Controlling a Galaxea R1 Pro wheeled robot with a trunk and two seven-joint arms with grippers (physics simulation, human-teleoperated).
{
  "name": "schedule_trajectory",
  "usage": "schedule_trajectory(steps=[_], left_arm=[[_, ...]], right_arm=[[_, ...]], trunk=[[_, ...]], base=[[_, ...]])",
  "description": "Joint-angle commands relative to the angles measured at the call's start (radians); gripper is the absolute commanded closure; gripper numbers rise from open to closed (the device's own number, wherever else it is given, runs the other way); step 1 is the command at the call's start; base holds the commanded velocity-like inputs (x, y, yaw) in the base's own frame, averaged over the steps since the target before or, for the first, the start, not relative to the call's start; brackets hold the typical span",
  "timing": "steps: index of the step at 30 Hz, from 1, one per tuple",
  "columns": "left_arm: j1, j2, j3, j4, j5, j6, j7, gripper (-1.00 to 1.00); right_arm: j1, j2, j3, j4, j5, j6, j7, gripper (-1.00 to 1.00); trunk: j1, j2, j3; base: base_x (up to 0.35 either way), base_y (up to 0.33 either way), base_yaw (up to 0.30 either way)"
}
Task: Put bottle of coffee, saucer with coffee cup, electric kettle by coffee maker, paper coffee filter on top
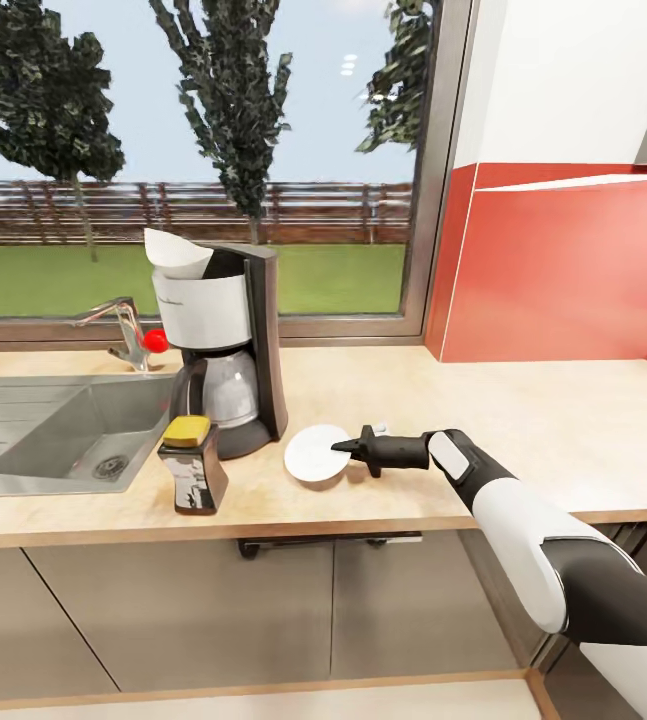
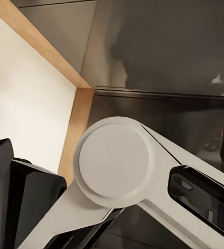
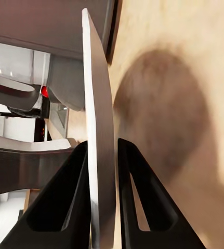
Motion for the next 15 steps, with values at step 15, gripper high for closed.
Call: schedule_trajectory(steps=[15], left_arm=[[0.001, 0.000, 0.008, -0.002, -0.007, 0.008, -0.003, -1.00]], right_arm=[[0.000, 0.002, 0.010, 0.005, 0.019, 0.004, -0.008, 1.00]], trunk=[[0.000, 0.000, -0.001]], base=[[0.000, 0.000, 0.000]])
